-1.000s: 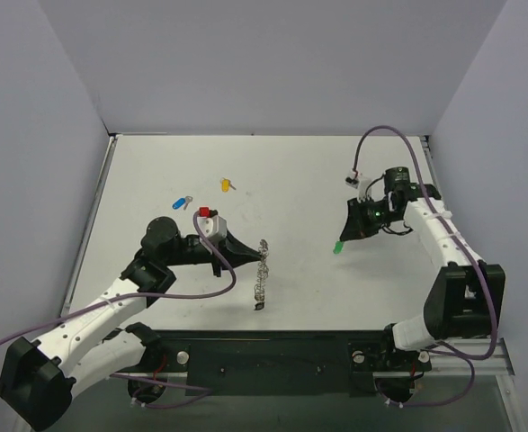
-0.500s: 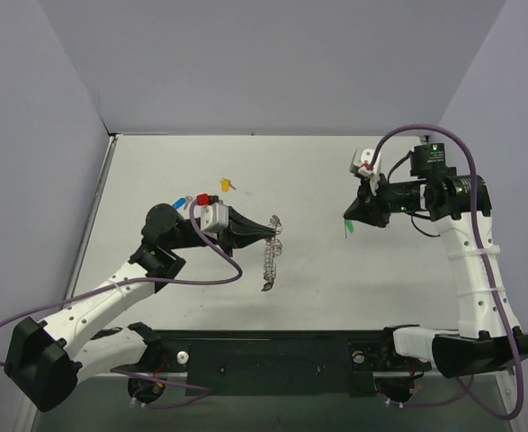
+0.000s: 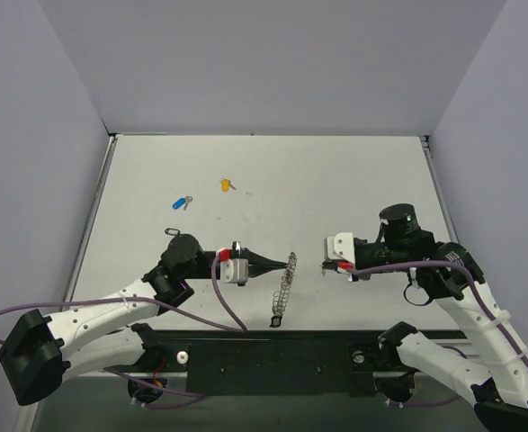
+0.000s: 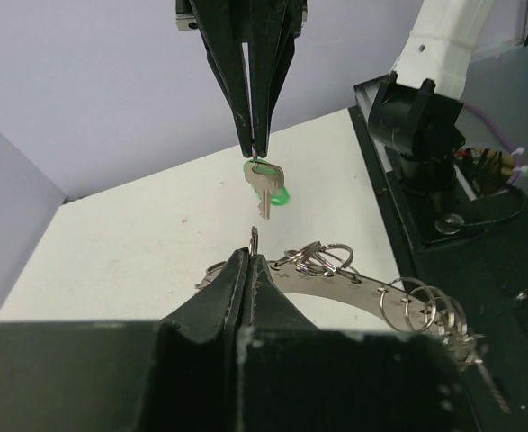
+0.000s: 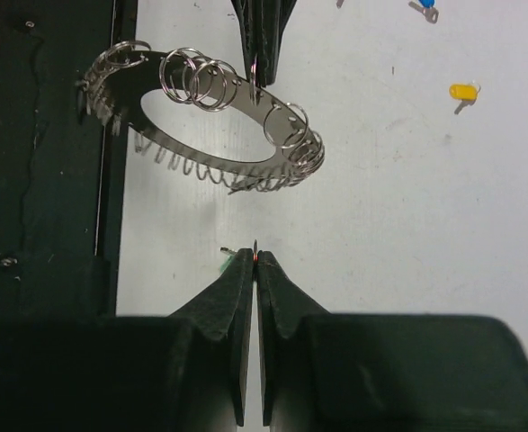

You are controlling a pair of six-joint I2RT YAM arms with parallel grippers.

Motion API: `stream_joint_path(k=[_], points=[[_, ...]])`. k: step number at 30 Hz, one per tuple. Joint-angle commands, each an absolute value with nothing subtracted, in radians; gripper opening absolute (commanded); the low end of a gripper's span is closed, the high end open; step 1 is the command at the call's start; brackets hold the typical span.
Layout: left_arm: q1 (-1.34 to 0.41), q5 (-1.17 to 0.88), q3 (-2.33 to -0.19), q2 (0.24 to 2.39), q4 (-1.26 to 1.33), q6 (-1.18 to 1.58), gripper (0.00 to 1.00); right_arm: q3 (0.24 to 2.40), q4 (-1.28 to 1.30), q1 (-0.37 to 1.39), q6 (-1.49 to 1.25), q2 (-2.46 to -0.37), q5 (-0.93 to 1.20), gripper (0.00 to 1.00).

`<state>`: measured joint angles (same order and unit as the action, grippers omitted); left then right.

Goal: Put the keys on the keyring

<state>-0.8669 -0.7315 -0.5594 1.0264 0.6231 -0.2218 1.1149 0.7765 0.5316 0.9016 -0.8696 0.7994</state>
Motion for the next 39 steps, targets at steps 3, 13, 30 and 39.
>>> stream_joint_path(k=[3,13,30,39], points=[[-0.934,-0.557,-0.543,0.974,0.610,-0.426,0.00,1.040,0.650,0.610,0.981,-0.838,0.747,0.00],[-0.996,-0.436,-0.517,0.988,0.601,-0.477,0.00,0.916,0.542,0.712,0.985,-0.775,0.727,0.00],[-1.015,-0.376,-0.506,1.019,0.680,-0.368,0.00,0.816,0.305,0.788,0.821,-0.716,0.545,0.00],[-1.037,-0.347,-0.500,1.028,0.701,-0.359,0.00,0.790,0.245,0.819,0.802,-0.719,0.528,0.00]])
